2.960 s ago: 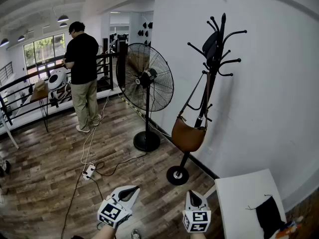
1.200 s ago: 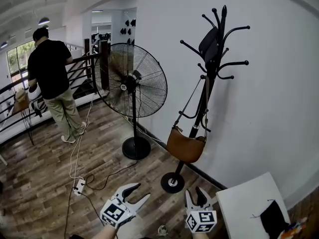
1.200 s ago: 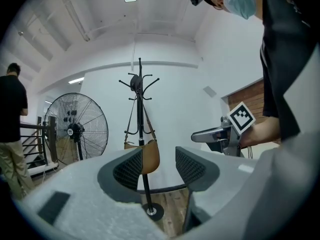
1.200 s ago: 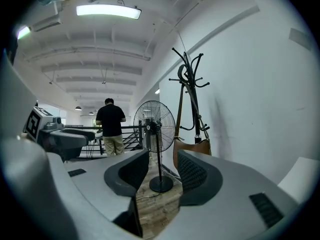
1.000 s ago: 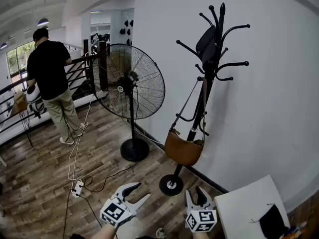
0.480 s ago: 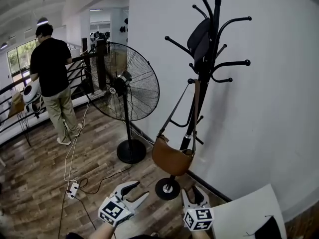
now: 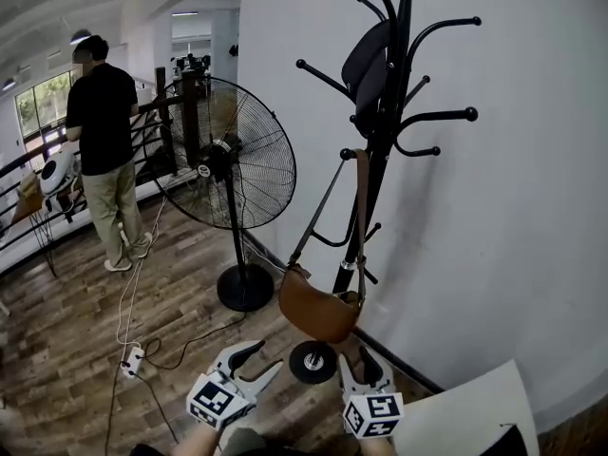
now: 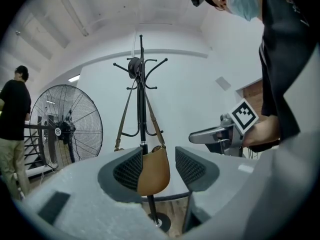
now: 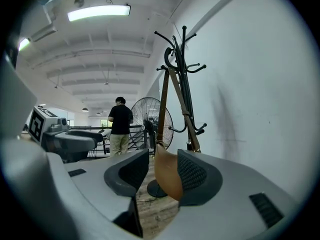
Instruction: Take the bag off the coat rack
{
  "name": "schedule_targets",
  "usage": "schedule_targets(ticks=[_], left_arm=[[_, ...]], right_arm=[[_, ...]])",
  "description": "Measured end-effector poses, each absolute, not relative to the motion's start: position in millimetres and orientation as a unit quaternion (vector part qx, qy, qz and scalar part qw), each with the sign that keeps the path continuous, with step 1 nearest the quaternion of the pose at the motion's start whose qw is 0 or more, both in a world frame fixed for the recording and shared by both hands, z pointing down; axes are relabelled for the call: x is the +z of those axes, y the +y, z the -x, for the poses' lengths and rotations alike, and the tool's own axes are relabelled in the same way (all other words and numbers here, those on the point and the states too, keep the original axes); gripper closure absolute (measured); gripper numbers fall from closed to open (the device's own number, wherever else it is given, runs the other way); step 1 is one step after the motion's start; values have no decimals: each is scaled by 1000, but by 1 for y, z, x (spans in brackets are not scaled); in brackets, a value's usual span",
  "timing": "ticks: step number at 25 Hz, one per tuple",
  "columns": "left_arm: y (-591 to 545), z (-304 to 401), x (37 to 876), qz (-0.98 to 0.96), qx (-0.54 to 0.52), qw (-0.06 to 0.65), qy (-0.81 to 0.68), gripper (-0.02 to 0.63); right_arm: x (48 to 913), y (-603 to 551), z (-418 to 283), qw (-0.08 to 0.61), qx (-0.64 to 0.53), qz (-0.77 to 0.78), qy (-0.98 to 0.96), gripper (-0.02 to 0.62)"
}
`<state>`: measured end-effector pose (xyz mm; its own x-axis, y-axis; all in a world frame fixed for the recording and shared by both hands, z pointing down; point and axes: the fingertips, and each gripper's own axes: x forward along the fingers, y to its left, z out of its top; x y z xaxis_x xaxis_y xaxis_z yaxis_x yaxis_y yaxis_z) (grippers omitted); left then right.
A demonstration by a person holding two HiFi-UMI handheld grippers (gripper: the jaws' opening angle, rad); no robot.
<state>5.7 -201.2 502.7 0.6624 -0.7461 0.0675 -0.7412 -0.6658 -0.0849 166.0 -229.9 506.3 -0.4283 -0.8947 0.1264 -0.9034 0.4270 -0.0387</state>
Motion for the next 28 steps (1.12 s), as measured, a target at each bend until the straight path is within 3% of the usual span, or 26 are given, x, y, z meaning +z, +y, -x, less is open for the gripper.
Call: schedule_targets(ticks=[28], left_arm=[[-365, 9, 489, 948, -28, 28, 315, 407]], right_arm=[[471, -348, -165, 21, 1, -659, -752, 436]])
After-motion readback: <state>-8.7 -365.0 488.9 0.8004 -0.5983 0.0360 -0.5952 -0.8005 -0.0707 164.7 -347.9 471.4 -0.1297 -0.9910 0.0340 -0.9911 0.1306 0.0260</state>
